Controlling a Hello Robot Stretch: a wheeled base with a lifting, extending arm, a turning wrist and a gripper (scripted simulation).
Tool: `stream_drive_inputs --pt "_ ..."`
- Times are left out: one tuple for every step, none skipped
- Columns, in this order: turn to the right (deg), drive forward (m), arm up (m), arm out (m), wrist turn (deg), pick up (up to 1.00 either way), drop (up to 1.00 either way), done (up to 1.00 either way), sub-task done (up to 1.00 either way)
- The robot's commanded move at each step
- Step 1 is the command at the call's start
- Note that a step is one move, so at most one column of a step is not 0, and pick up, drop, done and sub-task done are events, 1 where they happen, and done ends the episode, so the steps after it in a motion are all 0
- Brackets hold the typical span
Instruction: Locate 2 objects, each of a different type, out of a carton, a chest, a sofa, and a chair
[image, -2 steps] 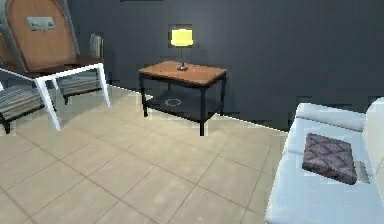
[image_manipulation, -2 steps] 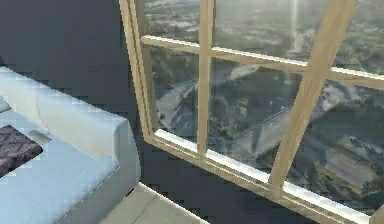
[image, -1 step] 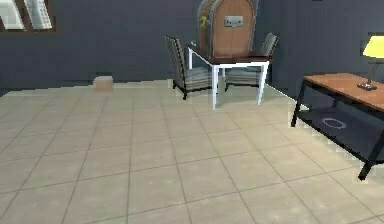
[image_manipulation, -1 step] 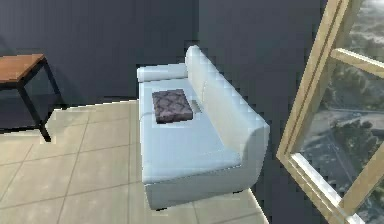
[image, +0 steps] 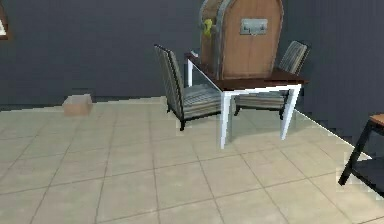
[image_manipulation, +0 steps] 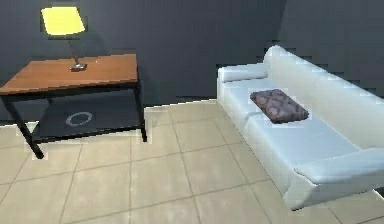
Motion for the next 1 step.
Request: stream_drive_inputs --pt "-3.0 0.00 0.00 0.00 0.0 0.00 0.00 0.00 0.00"
